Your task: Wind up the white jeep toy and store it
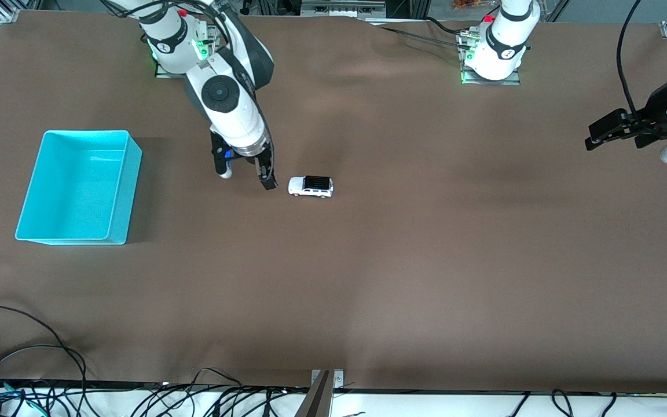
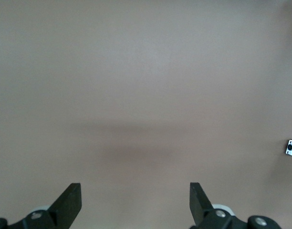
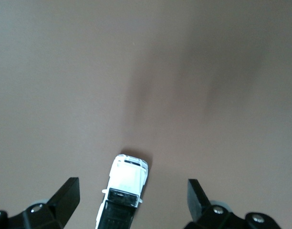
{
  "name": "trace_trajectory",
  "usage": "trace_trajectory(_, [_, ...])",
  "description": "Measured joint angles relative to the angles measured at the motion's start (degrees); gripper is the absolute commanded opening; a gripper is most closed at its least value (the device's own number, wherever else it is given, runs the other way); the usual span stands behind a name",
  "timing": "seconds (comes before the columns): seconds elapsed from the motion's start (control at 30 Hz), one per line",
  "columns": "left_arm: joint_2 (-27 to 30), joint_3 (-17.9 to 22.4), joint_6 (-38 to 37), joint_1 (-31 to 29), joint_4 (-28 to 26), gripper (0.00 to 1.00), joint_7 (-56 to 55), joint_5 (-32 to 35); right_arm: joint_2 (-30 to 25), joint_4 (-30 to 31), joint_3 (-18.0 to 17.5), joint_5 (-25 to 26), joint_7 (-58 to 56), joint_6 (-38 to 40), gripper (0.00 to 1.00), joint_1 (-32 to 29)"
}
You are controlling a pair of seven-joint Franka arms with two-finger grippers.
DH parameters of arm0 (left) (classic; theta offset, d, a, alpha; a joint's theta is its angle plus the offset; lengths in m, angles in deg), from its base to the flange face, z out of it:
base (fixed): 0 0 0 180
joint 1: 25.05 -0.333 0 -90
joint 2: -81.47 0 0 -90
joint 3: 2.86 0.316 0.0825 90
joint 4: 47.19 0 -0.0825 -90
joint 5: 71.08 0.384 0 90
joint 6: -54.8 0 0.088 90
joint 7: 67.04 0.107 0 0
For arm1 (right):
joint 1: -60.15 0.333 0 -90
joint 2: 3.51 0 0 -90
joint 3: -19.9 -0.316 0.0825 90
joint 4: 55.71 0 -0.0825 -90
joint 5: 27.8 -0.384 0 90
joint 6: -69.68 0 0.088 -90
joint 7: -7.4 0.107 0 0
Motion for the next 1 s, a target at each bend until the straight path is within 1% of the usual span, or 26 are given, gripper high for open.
trace_trajectory(0.23, [0.0,0.0,0.0,0.0,0.0,1.00,0.0,0.0,1.5,0.0,0.0,-0.1,8.1,-2.4,1.00,2.4])
trace_trajectory(0.37, [0.0,0.0,0.0,0.0,0.0,1.00,0.0,0.0,2.2,0.0,0.0,-0.1,10.5,-3.8,1.00,4.0])
trace_trajectory(0.6, [0.0,0.0,0.0,0.0,0.5,1.00,0.0,0.0,4.6,-0.3,0.1,-0.1,12.3,-7.1,1.00,5.7])
trace_trajectory(0.83, [-0.1,0.0,0.0,0.0,0.7,1.00,0.0,0.0,8.2,-2.4,0.3,-0.1,12.6,-8.0,1.00,6.4])
trace_trajectory(1.0, [-0.2,0.0,0.0,0.0,0.7,1.00,0.0,0.0,9.5,-3.9,0.5,-0.1,12.6,-8.1,1.00,6.4])
